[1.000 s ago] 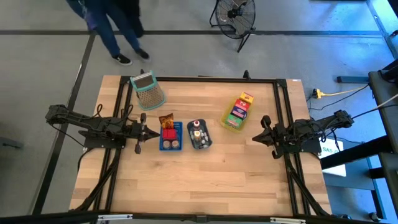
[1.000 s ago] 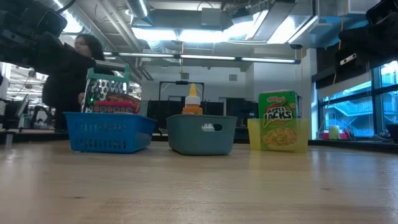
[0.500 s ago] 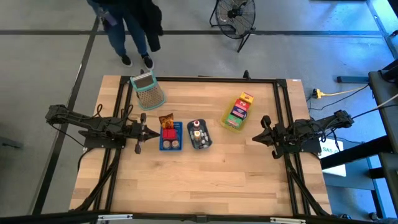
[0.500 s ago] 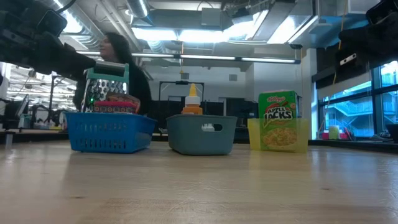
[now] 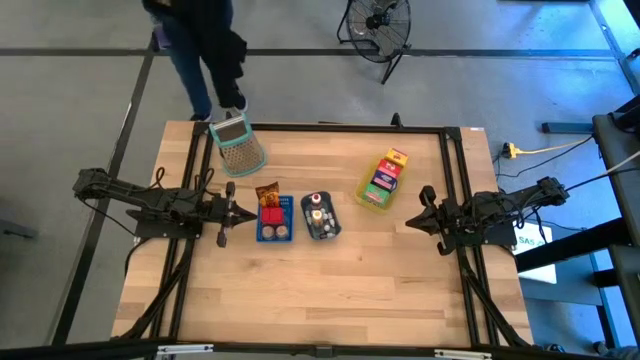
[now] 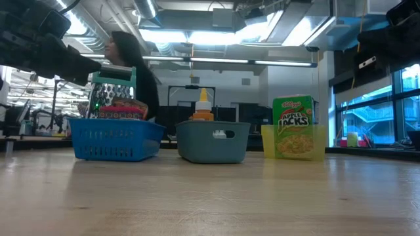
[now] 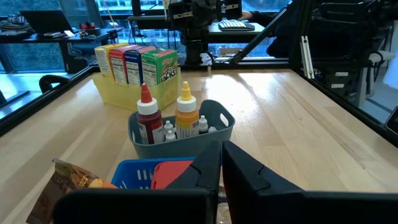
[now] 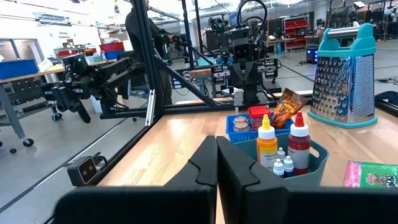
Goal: Pick & Place Kitchen Items
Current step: Return to Home Position
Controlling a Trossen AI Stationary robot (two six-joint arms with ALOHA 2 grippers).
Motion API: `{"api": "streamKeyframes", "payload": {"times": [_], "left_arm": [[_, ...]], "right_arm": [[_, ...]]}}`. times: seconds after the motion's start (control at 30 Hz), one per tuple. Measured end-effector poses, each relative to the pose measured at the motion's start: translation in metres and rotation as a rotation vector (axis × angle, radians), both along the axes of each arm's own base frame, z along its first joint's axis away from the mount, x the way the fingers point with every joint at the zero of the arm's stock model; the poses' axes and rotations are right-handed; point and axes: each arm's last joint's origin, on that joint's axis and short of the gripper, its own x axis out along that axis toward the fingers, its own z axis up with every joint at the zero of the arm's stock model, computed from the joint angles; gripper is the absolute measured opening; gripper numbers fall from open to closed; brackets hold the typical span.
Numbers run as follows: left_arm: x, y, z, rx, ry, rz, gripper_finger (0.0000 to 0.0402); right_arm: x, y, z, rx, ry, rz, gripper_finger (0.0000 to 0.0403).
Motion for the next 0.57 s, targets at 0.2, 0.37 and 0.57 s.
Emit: {"api": "streamKeyframes", "payload": {"times": [0.2,0.37,0.57], "left_arm": [[0.0,0.0,0.0001,0.0,0.0,0.0,0.0008],[0.0,0.0,0.0002,0.0,-0.001,0.0,0.0006],[0.0,0.0,0.0001,0.0,-0.001,0.0,0.0006]], "right_arm": [[0.0,0.0,0.0,0.0,0.0,0.0,0.0001],[0.0,0.0,0.0,0.0,0.0,0.0,0.0001],[0.0,0.0,0.0,0.0,0.0,0.0,0.0001]]}}
